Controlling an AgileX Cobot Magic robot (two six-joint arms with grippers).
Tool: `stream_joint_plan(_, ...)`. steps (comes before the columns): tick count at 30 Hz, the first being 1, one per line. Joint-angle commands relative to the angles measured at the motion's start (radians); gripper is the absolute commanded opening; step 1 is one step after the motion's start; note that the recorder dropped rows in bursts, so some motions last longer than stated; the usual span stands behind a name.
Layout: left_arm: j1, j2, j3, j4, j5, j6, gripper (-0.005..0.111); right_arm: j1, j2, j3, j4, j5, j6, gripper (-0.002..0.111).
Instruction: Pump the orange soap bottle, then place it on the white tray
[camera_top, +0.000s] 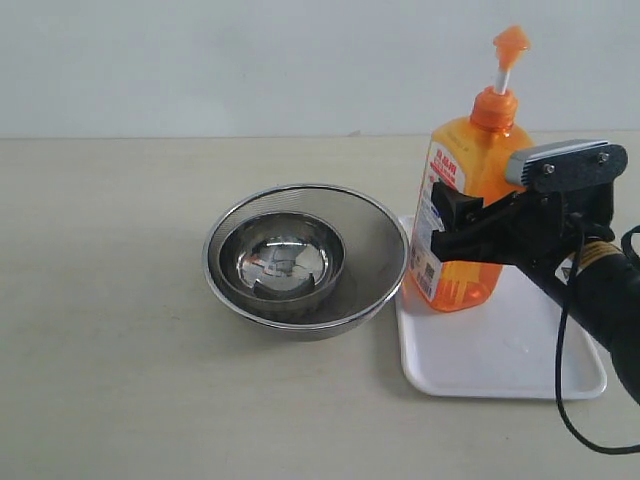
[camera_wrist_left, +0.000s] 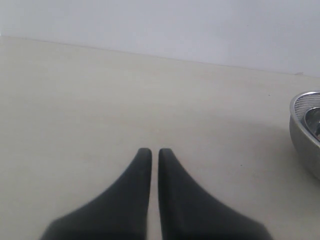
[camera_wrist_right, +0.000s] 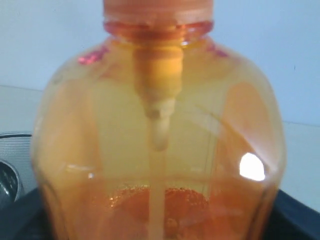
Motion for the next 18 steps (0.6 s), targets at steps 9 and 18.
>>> stream_joint_plan(9, 0.003, -0.003, 0.003, 0.001, 0.001, -0.004, 0.005, 0.001, -0.01, 0.022, 0.061, -0.068, -0.041, 0.0)
stream_joint_plan(18, 0.003, -0.003, 0.003, 0.001, 0.001, -0.004, 0.005, 0.001, -0.042, 0.058, 0.083, -0.068, -0.048, 0.0)
